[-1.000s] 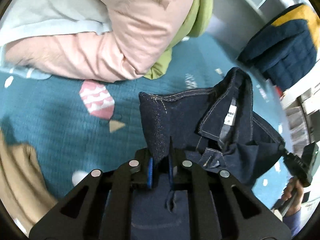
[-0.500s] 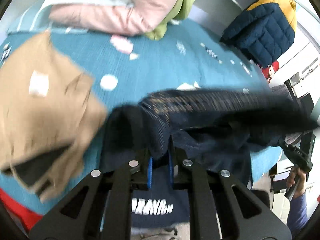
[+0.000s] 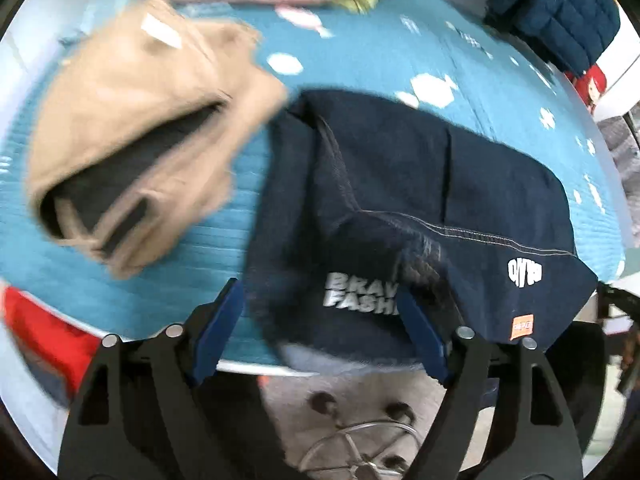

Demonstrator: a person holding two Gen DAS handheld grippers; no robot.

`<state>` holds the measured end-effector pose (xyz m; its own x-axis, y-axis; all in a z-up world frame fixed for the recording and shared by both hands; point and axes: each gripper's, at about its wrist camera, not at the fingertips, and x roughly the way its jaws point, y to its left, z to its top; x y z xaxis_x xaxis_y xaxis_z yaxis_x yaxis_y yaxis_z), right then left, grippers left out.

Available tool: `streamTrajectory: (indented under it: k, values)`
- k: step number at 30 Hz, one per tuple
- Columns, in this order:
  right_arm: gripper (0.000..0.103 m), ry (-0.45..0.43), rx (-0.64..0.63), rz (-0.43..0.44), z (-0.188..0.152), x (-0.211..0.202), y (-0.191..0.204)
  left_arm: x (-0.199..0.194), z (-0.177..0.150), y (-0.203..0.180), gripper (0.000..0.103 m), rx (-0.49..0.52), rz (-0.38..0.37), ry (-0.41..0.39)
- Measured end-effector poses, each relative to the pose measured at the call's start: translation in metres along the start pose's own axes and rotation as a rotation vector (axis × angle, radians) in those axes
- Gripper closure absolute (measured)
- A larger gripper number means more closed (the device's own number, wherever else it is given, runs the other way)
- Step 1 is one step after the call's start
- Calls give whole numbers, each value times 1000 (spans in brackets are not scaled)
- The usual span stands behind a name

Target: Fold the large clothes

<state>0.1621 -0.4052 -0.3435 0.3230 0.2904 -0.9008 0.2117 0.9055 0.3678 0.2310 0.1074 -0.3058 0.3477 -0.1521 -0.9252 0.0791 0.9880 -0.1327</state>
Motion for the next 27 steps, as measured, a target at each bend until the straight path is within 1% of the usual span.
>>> streamTrajectory:
  k: [1, 2, 4, 5, 6, 7, 8, 10, 11, 12, 13, 14, 15, 16, 17, 18, 20, 21, 22, 23, 24, 25, 27]
  values:
    - [87, -17, -15, 16, 0, -5, 3, -13, -3, 3, 23, -10, -11, -26]
    - [87, -27, -22, 27, 0, -5, 5, -28, -4, 5, 23, -35, -7, -72]
    - [87, -46, -32, 59, 5, -4, 15, -50, -1, 3, 19, -55, -11, -155]
    - [87, -43, -39, 67, 6, -1, 18, -55, 2, 0, 18, -63, -34, -178]
    - [87, -40, -39, 72, 11, 9, 25, -55, 2, -3, 15, -62, -67, -183]
    - [88, -32, -33, 84, 11, 17, 31, -49, 8, -11, 14, -55, -105, -175]
    - [91, -17, -26, 92, 14, 27, 34, -37, 14, -19, 14, -49, -119, -159]
    - [91, 37, -18, 39, 13, 53, 35, -4, 16, -30, 14, -41, -121, -85]
    - [96, 94, -1, -31, 10, 73, 30, 21, 16, -36, 15, -34, -82, -21]
    - [100, 130, 7, -62, 8, 83, 26, 43, 14, -37, 15, -19, -38, 35]
    - [103, 181, 44, -77, 3, 101, 15, 61, 9, -36, 15, -10, 3, 85]
    - [103, 175, 71, -55, 2, 106, 8, 79, 4, -30, 16, -20, 35, 124]
    - [103, 173, 93, -41, 2, 108, 5, 89, 1, -23, 16, -53, 21, 137]
    - [103, 175, 91, -48, 3, 108, 6, 97, -2, -15, 15, -103, -6, 148]
    - [103, 180, 67, -71, 4, 108, 11, 100, -5, -6, 15, -152, -45, 136]
    - [103, 187, 35, -101, 6, 108, 18, 99, -6, -4, 15, -157, -54, 124]
    - [102, 183, 34, -122, 10, 100, 28, 94, -5, -8, 15, -134, -51, 120]
    - [99, 154, 20, -114, 14, 92, 37, 89, -5, -8, 15, -126, -51, 108]
    - [99, 124, -1, -90, 18, 84, 47, 81, -4, -8, 15, -119, -58, 82]
    - [99, 103, -11, -58, 21, 81, 56, 69, -4, -6, 15, -117, -80, 42]
    - [99, 80, -18, 9, 26, 77, 73, 62, -4, -4, 15, -122, -93, 21]
    - [99, 74, -31, 42, 30, 78, 85, 54, -5, -1, 15, -137, -92, -3]
    - [99, 54, -93, 99, 40, 86, 127, 41, -7, 4, 14, -154, -99, -42]
